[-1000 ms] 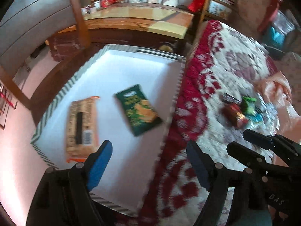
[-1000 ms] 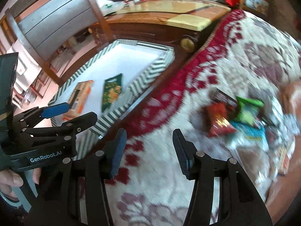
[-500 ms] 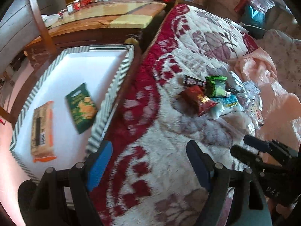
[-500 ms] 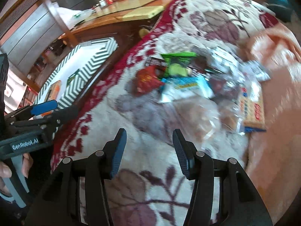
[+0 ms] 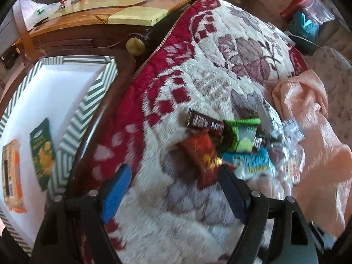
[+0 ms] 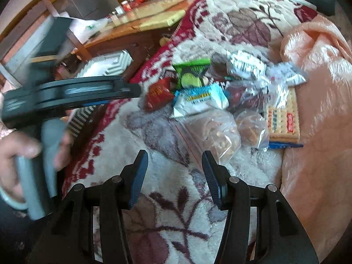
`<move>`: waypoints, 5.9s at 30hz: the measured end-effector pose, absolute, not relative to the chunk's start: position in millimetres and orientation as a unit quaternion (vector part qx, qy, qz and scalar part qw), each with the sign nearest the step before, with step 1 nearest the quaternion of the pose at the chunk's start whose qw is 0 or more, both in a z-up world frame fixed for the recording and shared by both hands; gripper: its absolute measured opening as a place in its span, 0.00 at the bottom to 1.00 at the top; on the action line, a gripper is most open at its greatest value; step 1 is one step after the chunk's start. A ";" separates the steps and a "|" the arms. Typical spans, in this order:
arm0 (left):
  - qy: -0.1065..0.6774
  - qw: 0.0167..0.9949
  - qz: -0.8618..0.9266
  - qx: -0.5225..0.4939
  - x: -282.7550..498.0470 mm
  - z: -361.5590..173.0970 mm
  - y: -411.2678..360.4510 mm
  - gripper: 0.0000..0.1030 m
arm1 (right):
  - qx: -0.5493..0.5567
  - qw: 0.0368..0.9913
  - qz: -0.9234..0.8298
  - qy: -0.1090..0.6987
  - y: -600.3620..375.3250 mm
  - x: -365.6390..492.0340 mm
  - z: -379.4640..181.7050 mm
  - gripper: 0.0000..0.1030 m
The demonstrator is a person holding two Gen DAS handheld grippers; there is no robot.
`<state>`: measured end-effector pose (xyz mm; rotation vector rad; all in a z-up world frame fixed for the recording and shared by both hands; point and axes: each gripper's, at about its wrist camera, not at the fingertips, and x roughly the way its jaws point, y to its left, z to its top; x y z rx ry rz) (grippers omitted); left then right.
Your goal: Organize snacks
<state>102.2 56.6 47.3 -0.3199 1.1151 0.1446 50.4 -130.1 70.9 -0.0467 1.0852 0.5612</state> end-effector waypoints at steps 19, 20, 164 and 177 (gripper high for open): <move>0.554 0.816 0.027 -0.165 126.3 18.3 45.9 0.35 | -0.001 0.834 0.217 0.508 -159.9 73.6 69.8 0.52; 0.554 0.816 0.026 -0.162 124.7 18.2 46.1 0.35 | -0.001 0.835 0.213 0.508 -160.3 75.8 68.6 0.52; 0.473 0.836 0.201 -0.193 -35.9 58.6 263.6 0.34 | -0.219 0.719 0.449 0.483 153.7 29.8 68.3 0.37; 0.486 0.825 0.204 -0.201 -27.0 46.0 271.4 0.34 | -0.227 0.698 0.454 0.505 177.6 39.7 44.2 0.37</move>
